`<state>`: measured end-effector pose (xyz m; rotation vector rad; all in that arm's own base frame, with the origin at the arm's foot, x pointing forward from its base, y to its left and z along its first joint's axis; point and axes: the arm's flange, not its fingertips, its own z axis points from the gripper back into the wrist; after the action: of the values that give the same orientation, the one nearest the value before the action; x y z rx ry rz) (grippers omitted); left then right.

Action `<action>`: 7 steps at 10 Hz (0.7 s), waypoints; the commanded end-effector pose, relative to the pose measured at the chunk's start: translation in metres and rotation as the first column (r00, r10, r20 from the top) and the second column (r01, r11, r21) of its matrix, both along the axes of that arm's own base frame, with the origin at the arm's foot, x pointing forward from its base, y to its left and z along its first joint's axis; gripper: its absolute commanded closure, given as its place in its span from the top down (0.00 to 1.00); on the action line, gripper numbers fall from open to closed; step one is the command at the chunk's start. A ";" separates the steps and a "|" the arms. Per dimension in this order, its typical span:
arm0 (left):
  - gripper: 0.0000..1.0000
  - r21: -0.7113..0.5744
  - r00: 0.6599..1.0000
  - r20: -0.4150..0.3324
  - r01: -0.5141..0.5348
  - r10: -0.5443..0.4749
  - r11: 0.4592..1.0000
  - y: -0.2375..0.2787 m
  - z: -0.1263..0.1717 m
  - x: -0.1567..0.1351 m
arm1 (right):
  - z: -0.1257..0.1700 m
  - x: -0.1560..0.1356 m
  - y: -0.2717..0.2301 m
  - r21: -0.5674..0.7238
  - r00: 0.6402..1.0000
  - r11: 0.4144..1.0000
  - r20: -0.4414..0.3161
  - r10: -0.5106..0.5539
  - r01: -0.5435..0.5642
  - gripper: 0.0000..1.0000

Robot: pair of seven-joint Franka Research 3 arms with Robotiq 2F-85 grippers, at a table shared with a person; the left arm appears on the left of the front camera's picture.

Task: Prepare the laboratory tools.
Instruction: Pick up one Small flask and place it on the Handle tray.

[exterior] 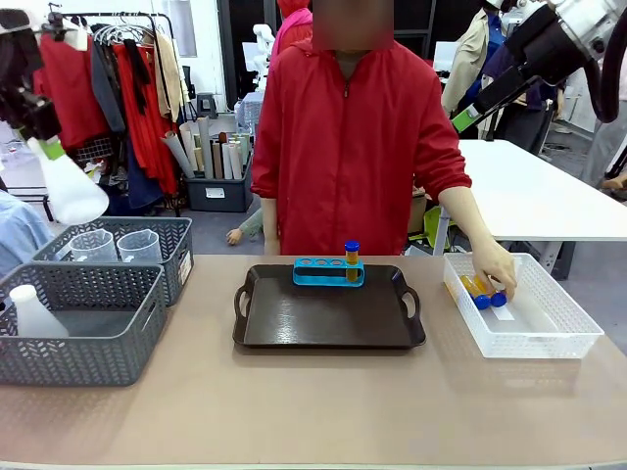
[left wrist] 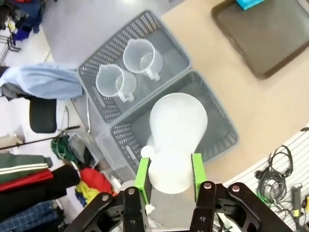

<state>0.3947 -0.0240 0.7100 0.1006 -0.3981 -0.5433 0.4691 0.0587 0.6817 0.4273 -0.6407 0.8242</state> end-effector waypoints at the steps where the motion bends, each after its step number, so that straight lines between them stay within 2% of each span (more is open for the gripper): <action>1: 0.00 -0.027 0.999 -0.006 0.036 -0.036 0.999 0.007 0.010 0.004 | 0.000 -0.001 0.000 0.010 1.000 1.000 0.000 0.000 0.000 1.00; 2: 0.00 0.000 1.000 0.000 0.000 0.000 1.000 0.000 0.000 0.000 | 0.000 -0.001 0.000 0.010 1.000 1.000 0.000 0.000 0.000 1.00; 7: 0.00 0.000 1.000 0.000 0.000 0.000 1.000 0.000 0.000 0.000 | 0.000 -0.001 0.000 0.010 1.000 1.000 0.000 0.000 0.000 1.00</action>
<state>0.3979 -0.0258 0.7106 0.0907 -0.3937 -0.5526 0.4691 0.0587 0.6817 0.4273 -0.6407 0.8243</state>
